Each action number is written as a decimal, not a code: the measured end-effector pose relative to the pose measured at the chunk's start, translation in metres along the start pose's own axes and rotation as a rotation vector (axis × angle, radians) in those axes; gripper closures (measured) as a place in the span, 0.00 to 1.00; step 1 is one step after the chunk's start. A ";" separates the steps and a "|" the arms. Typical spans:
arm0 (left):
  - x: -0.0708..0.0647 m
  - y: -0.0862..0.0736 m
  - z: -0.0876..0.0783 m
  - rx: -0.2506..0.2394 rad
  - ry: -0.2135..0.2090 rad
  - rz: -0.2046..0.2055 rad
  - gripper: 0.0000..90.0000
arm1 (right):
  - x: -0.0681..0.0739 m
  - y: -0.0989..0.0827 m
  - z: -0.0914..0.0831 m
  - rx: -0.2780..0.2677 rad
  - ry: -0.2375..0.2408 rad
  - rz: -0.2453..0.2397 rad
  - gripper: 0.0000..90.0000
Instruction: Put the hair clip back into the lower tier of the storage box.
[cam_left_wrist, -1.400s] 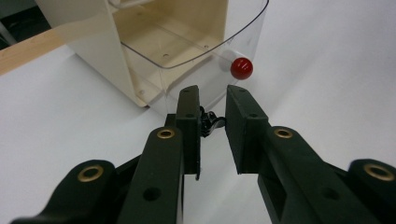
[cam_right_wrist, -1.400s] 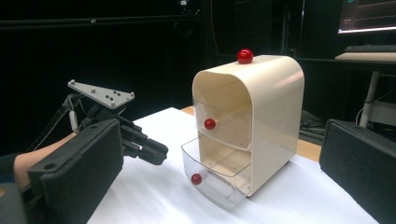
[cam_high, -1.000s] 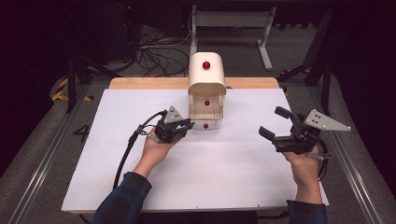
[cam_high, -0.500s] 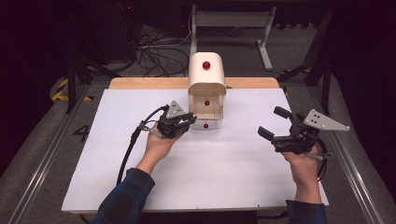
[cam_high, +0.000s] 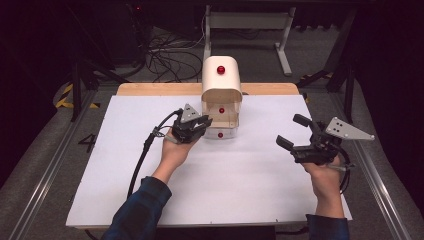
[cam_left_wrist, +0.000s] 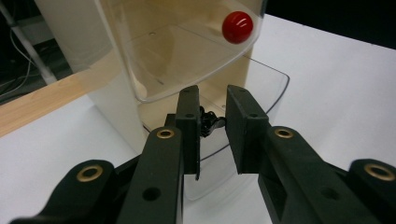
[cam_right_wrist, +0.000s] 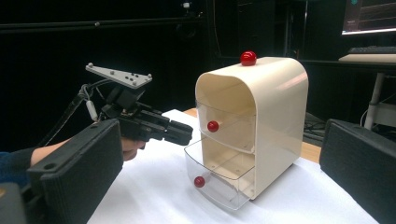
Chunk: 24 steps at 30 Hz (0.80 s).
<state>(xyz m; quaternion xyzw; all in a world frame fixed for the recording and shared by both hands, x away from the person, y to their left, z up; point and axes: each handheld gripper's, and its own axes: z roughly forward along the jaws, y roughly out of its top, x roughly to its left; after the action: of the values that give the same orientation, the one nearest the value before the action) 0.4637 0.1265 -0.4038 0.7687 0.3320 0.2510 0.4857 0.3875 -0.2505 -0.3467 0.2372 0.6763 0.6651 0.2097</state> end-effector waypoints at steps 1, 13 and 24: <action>0.001 0.000 0.001 -0.001 0.000 -0.002 0.85 | 0.000 0.000 0.000 0.002 0.000 -0.002 0.00; 0.002 -0.002 0.009 0.005 0.008 -0.019 0.84 | 0.000 -0.002 0.002 0.009 -0.001 0.002 0.00; 0.002 -0.005 0.014 0.022 0.019 -0.016 0.82 | -0.002 -0.003 0.002 0.009 0.001 0.009 0.00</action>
<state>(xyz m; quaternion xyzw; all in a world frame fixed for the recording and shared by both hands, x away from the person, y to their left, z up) 0.4734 0.1213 -0.4136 0.7688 0.3454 0.2511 0.4760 0.3906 -0.2503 -0.3499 0.2408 0.6783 0.6632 0.2054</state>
